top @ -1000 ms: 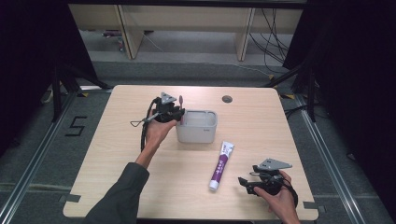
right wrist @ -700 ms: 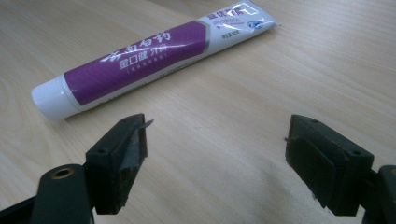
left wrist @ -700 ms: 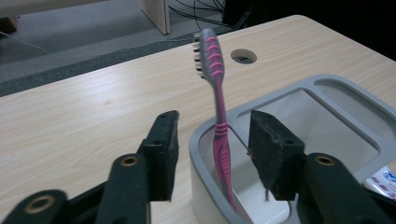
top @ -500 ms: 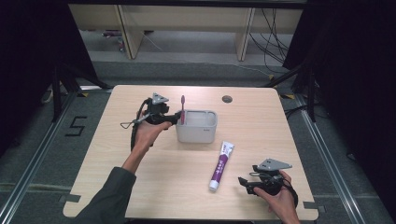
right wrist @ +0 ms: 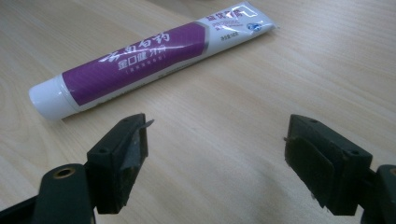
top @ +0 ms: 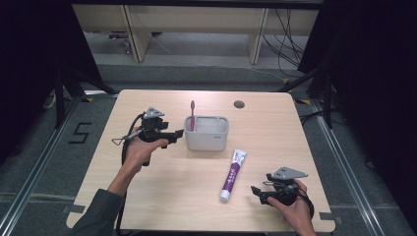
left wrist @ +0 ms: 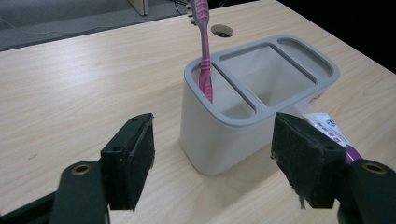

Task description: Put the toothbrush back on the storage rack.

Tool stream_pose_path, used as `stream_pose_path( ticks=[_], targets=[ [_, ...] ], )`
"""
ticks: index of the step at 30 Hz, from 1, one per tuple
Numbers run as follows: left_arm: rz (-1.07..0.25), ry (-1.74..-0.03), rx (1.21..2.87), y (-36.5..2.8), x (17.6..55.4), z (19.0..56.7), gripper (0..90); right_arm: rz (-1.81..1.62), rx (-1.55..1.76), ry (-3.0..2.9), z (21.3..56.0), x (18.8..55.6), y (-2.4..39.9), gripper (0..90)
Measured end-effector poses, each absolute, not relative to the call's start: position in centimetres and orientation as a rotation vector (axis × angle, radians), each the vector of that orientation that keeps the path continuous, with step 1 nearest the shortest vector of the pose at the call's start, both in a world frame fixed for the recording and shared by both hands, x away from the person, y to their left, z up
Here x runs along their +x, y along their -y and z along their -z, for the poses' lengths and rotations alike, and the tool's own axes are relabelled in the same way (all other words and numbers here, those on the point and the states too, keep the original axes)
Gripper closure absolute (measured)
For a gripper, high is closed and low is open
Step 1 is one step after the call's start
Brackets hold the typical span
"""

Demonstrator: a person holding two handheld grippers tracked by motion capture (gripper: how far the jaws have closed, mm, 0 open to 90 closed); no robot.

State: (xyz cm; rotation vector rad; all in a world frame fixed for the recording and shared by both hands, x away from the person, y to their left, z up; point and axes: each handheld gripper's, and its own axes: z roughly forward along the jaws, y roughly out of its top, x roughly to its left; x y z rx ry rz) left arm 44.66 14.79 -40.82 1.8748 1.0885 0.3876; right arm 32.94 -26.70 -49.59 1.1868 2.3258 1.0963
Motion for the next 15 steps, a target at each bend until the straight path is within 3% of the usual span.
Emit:
stream_pose_path(
  ticks=[15],
  targets=[
    [-0.388, -1.088, 1.826, -16.1, 41.6, 42.2, 21.8, -1.104, 1.2, -2.328, 49.6, 33.0, 26.7, 22.3]
  ],
)
